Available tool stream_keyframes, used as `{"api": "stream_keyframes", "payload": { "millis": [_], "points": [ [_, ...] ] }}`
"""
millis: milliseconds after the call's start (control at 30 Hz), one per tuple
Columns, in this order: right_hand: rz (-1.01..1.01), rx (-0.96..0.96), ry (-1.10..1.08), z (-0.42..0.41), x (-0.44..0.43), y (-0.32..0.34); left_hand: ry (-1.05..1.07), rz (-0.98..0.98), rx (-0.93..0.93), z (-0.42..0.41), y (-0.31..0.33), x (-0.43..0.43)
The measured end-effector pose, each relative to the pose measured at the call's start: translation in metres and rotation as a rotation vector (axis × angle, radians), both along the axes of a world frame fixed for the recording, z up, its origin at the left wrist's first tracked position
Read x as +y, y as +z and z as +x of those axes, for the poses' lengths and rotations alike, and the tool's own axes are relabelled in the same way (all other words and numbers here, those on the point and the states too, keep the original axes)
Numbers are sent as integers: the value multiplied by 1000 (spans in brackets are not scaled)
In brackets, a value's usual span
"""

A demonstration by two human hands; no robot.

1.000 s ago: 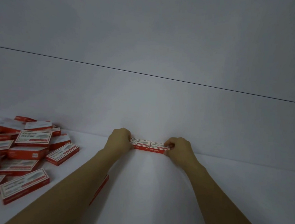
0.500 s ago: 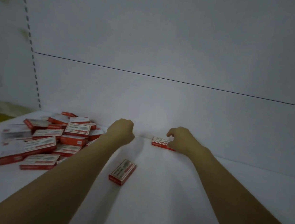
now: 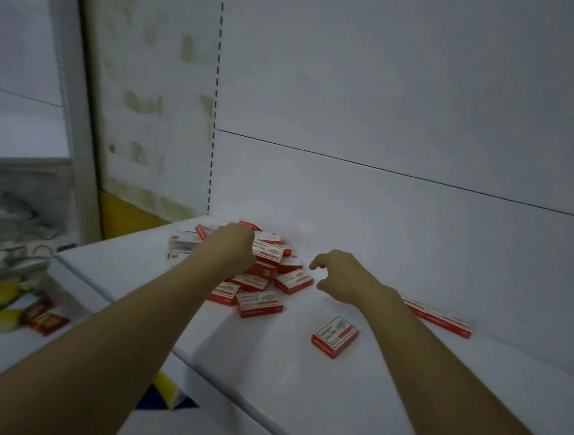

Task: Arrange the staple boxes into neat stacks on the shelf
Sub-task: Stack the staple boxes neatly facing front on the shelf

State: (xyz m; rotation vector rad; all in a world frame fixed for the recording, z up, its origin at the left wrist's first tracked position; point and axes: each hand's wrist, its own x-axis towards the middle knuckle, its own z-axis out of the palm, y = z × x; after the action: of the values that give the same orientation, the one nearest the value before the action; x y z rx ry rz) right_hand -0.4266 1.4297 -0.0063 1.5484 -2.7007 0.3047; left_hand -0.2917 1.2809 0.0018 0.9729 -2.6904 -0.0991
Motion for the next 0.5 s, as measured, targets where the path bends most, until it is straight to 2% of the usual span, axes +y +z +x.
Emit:
{"api": "stream_keyframes", "payload": {
  "millis": [333, 500],
  "points": [
    [147, 67, 88, 11, -40, -15, 113, 51, 33, 33, -7, -19],
    [181, 56, 34, 0, -43, -26, 122, 48, 30, 30, -9, -21]
  ]
}}
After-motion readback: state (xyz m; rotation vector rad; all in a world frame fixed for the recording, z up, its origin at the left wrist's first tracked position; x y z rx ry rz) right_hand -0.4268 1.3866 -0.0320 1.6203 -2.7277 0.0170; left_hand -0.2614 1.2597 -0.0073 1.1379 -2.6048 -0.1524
